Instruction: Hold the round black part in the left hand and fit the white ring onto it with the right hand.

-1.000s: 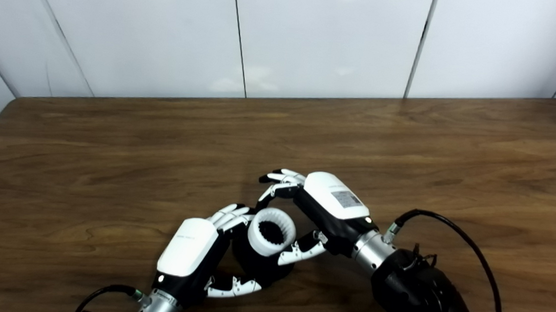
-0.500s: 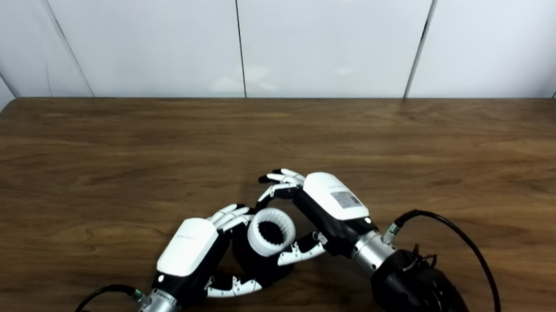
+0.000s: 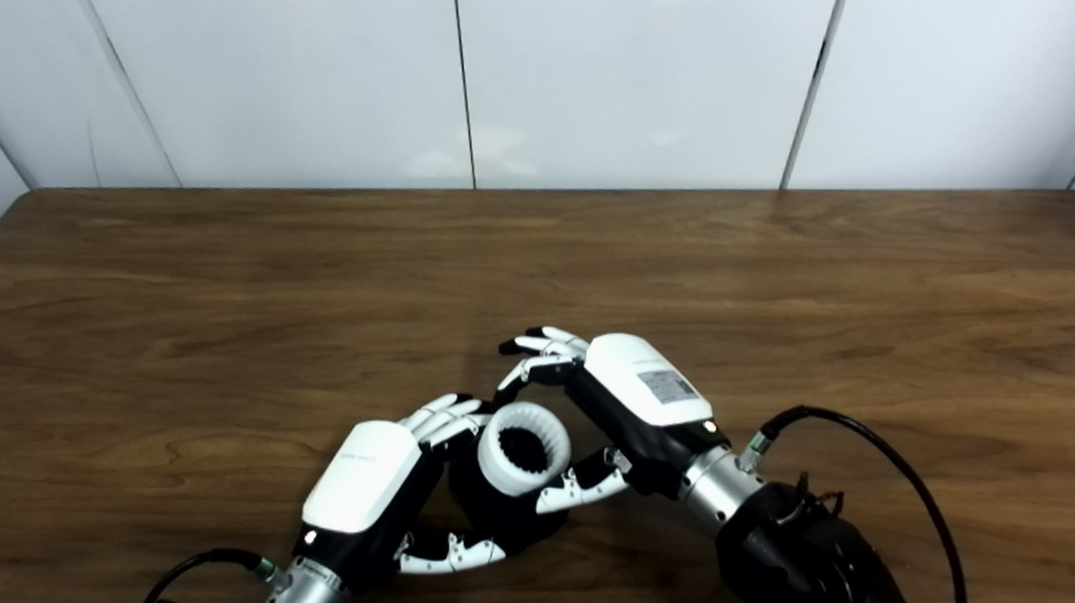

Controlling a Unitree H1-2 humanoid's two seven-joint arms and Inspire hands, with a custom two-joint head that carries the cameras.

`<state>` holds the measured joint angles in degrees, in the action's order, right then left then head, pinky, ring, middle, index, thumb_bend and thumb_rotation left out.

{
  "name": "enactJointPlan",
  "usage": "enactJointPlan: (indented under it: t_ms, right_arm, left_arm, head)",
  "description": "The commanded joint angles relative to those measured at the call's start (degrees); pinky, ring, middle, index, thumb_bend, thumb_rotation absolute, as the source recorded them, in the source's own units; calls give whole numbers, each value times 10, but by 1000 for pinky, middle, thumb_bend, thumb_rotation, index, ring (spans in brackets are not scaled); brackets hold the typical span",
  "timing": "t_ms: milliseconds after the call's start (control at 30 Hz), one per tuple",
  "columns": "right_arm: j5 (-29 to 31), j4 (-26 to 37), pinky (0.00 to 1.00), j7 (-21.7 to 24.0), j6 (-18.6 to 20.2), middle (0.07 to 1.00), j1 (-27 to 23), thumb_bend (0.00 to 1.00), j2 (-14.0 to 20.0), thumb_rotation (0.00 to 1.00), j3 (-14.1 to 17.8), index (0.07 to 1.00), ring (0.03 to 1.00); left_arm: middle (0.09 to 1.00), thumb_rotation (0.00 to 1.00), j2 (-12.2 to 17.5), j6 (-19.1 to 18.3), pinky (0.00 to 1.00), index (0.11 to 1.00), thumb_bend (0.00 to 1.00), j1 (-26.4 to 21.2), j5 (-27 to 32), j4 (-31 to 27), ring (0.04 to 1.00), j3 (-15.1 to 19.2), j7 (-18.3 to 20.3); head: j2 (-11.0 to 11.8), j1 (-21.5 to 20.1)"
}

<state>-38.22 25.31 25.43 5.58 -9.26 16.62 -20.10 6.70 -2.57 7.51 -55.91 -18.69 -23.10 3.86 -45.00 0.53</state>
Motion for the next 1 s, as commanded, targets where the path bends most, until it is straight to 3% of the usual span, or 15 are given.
enactJointPlan:
  t_ms: [0,400,967]
  right_arm:
    - [-9,9,804,7,-14,875,-6,523,8,157,-7,495,931]
    - [-41,1,840,-3,-40,874,-6,523,16,156,-23,496,931]
    - [-56,-2,846,-1,-52,874,-6,523,17,156,-23,496,934]
  left_arm:
    - [873,436,-1,-14,756,767,727,-2,-7,-2,905,7,9]
    - [871,438,-2,-13,756,767,728,-1,-7,-2,906,8,11]
    - [872,423,-5,-16,752,765,727,1,-8,-9,907,7,14]
  head:
    - [0,0]
    - [-1,1]
    - [-4,2]
